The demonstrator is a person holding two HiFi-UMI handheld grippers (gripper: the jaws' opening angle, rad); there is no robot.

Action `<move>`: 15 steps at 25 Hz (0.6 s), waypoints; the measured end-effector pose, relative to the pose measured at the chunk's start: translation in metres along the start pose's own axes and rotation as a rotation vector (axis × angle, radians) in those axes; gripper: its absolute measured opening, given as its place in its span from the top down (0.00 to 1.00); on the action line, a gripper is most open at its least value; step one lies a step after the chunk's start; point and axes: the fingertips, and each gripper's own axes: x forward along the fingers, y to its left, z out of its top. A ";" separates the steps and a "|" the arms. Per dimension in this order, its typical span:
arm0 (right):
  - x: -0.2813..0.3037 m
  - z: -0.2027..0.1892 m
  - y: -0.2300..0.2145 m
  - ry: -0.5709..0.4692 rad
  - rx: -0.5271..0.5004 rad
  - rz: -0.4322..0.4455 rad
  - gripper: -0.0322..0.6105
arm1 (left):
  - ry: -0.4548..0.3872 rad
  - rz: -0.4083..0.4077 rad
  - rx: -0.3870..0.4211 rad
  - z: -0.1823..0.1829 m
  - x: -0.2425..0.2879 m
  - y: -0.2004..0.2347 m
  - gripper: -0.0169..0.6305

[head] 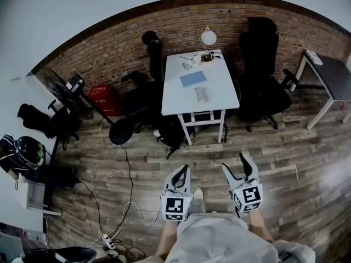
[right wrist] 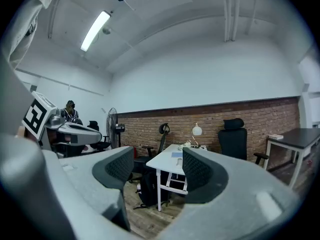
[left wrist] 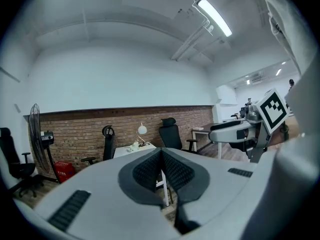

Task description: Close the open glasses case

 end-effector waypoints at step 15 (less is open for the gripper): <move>0.074 -0.010 -0.014 0.044 0.007 -0.042 0.48 | 0.007 -0.049 -0.021 -0.012 0.060 0.044 0.97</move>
